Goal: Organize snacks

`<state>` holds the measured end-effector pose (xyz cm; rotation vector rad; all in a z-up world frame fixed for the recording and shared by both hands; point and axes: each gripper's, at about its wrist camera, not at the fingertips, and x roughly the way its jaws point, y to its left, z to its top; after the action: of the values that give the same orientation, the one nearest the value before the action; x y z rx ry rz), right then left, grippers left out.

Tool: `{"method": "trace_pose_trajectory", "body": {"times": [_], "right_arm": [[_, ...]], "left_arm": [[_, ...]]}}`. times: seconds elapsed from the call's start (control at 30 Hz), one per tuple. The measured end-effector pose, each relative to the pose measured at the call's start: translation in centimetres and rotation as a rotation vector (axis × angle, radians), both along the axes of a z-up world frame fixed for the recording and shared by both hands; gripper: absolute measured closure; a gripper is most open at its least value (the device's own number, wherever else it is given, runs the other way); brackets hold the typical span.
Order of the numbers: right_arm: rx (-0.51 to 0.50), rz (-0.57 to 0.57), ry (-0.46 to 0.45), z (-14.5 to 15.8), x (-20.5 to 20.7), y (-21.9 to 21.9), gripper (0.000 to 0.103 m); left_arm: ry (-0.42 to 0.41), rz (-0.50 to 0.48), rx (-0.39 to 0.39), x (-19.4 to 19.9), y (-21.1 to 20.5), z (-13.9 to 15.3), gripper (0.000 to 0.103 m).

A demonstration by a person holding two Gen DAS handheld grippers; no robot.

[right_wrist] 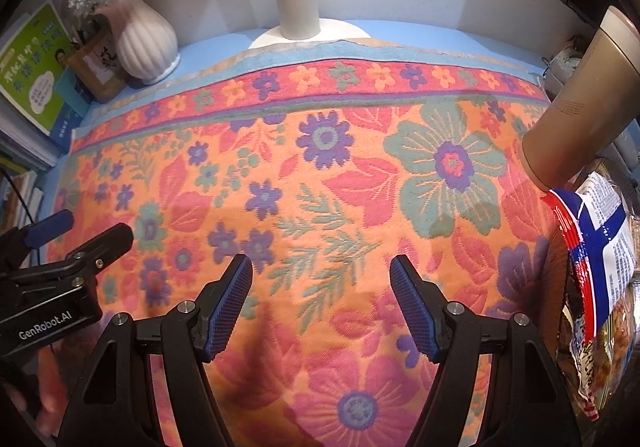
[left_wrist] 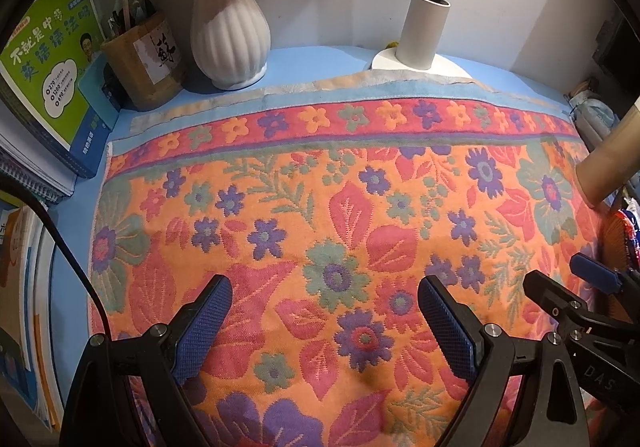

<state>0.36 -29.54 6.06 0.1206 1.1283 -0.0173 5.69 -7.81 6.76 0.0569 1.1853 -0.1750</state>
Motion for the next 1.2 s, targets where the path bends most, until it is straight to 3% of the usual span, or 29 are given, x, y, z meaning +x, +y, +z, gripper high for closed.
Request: {"method": "trace_pose_trajectory", "body": {"times": [0.3,0.47,0.57,0.7,0.83,0.93,1.2], "right_arm": [[-0.056,-0.01,-0.053,-1.9,0.0,-0.1,0.032],[-0.107,0.019,-0.116,-3.0,0.0,1.0,0.031],[-0.116,0.035,-0.113,-4.1,-0.1,1.5,0.031],[-0.158,-0.008,-0.114,-5.2,-0.5,1.3,0.0],[-0.067,-0.049,-0.122,-5.9,-0.5,-0.2,0.0],[-0.108,-0.033,-0.157,-5.8,-0.9,0.4,0.0],[-0.102,-0.042,-0.169,-5.9,-1.3,0.4,0.0]], "left_arm": [[-0.03,0.045,0.02,-0.2,0.9,-2.1,0.01],[-0.099,0.087,0.049,-0.9,1.4,-3.5,0.01],[-0.081,0.093,0.046,-1.1,1.7,-4.8,0.01],[-0.095,0.116,0.033,-1.6,2.1,-5.9,0.003],[-0.122,0.127,0.024,-1.8,2.3,-6.2,0.0],[-0.155,0.128,0.021,-2.0,2.2,-6.3,0.0],[-0.175,0.135,0.008,-2.2,2.4,-6.5,0.0]]}}
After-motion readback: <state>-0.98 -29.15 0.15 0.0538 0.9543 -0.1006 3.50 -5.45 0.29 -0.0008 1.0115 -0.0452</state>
